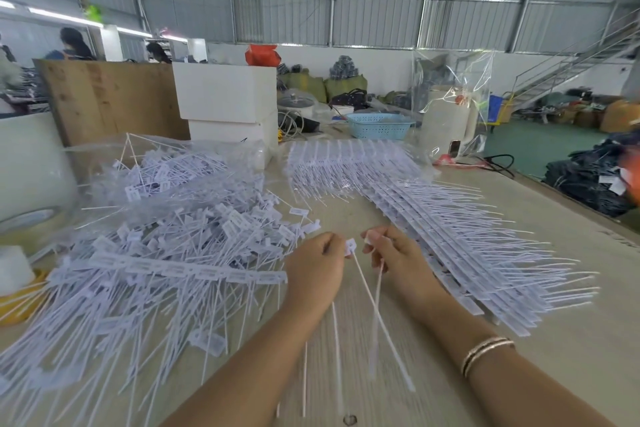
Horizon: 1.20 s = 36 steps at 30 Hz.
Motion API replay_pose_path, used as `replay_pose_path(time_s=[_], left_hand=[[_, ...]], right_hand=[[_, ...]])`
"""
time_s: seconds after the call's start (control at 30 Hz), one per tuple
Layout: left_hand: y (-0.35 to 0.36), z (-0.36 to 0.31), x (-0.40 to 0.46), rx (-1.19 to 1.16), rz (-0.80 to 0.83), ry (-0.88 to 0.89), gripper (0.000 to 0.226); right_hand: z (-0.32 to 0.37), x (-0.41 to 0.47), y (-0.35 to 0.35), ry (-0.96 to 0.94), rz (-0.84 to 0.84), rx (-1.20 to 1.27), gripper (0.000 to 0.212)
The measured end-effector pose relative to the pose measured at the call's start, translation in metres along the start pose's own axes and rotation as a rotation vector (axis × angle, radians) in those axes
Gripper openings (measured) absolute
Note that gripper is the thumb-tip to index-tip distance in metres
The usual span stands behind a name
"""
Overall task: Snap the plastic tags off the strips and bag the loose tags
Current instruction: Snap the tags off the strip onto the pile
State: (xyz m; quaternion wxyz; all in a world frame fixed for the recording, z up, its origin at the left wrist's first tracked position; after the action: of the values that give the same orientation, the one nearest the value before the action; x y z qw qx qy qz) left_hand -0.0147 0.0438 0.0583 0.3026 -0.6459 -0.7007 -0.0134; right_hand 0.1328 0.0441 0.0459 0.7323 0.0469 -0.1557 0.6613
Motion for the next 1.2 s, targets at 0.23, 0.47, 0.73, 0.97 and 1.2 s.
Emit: replay_pose_path(time_s=[0.23,0.47,0.73,0.97,1.2], left_hand=[[0.005,-0.001,0.001,0.055,0.067,0.070,0.021],[0.009,-0.007,0.000,0.131,0.130,0.123,0.021],[0.006,-0.002,0.003,0.558,0.194,0.173,0.041],[0.007,-0.003,0.004,0.489,0.199,0.167,0.045],[0.002,0.010,0.010,0.233,0.162,-0.002,0.042]], right_hand=[[-0.008,0.002,0.013,0.043,0.081,-0.313,0.030],[-0.002,-0.007,0.020,0.044,0.162,-0.241,0.027],[0.003,-0.009,0.018,0.048,0.194,-0.070,0.023],[0.004,-0.010,0.021,0.022,0.211,-0.113,0.017],[0.024,-0.014,0.012,-0.170,-0.044,-0.210,0.021]])
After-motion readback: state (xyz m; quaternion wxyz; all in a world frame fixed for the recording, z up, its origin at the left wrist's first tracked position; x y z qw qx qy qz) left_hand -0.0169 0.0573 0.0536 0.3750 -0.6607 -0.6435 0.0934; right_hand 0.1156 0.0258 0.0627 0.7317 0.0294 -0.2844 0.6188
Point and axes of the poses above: each hand's wrist, its own x-axis towards the middle knuckle, its own y-axis out of the palm, z = x × y, the point moved 9 cm from there along x, towards the middle knuckle, and after that the axes turned 5 degrees about y, right-handed, at the moved point
